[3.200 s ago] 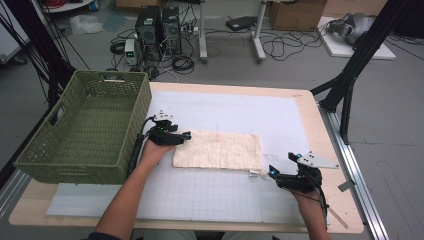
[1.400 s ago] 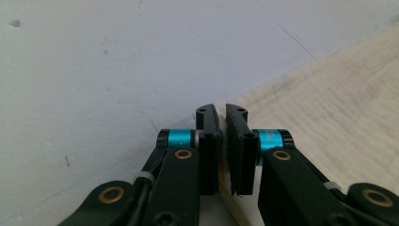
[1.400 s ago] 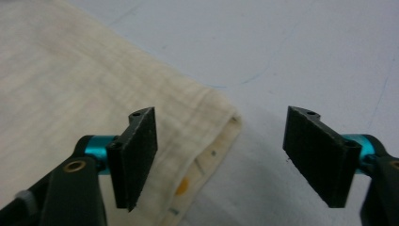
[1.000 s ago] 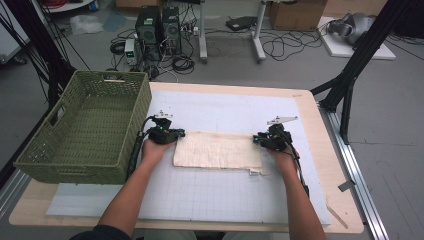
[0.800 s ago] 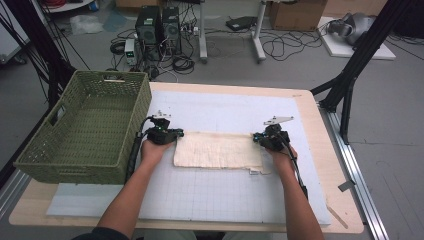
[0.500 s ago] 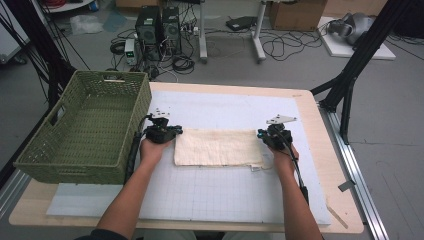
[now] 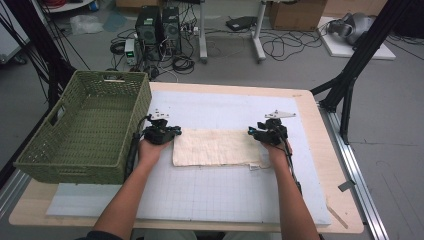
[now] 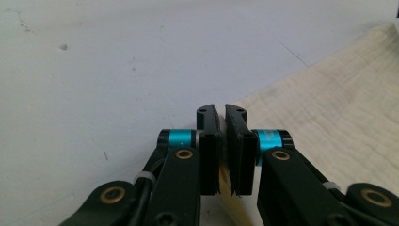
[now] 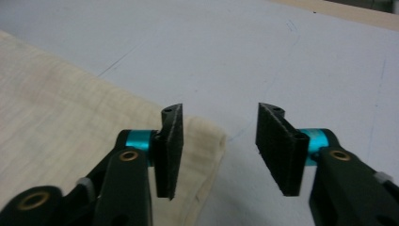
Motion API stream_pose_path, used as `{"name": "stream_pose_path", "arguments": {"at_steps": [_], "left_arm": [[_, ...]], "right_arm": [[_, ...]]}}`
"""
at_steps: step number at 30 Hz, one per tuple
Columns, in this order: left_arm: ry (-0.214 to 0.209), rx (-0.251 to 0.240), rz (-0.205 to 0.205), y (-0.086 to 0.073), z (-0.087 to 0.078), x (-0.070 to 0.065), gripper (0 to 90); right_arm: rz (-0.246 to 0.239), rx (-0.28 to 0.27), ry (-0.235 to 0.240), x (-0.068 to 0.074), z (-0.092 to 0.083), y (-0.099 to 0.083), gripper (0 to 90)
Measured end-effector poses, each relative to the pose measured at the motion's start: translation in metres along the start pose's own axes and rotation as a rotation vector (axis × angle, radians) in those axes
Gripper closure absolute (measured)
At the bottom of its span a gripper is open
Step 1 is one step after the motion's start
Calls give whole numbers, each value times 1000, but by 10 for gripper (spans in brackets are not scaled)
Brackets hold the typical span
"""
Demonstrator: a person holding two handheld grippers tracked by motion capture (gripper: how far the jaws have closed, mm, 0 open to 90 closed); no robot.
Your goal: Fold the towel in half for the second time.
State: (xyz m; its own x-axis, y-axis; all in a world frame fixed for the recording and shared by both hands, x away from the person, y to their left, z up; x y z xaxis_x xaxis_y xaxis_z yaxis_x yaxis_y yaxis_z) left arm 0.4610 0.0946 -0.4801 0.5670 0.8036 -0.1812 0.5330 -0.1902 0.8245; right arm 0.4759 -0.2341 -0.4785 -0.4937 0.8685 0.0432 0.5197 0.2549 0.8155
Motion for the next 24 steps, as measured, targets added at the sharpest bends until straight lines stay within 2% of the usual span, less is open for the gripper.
{"name": "stream_pose_path", "arguments": {"at_steps": [2,3,4,5,6,7,8,9,12,14,20,24], "left_arm": [[0,5,0,-2,0,1,839],[0,3,-2,-2,1,1,839],[-2,7,0,-3,1,1,839],[1,9,4,-4,2,2,838],[0,8,1,-5,2,2,839],[-3,4,-2,-5,2,2,839],[-2,-3,-2,-4,1,3,839],[-2,-21,-7,-1,-1,3,840],[-19,-58,15,5,-6,-3,840],[-23,-67,38,7,-9,-7,840],[-50,-125,62,9,-20,-11,839],[-70,-121,71,7,-25,-16,838]], "right_arm": [[0,25,10,2,10,-1,502],[-18,50,5,3,15,-5,518],[-18,84,21,4,19,-8,553],[-33,76,28,5,19,-7,706],[-37,81,72,8,19,-8,785],[-76,87,71,10,18,-7,830],[-108,96,52,12,16,-6,841],[-118,91,44,13,15,-5,843],[-99,47,21,8,7,1,842],[-123,33,17,8,1,4,841],[-143,-48,50,11,-20,8,842],[-160,-52,68,15,-29,6,842]]}}
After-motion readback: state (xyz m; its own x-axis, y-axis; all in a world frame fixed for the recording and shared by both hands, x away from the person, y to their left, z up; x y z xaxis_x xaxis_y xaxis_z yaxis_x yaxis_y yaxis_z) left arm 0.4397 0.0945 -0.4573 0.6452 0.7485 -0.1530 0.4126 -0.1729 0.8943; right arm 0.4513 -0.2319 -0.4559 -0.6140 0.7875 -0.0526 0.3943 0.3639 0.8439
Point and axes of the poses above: each handheld gripper's, and its own axes: z roughly forward along the jaws, y roughly out of its top, x roughly to its left, the point moved 7 cm from there along z, roughly forward along the jaws, and after that the axes turned 2 degrees about -y, right-handed, at the moved point
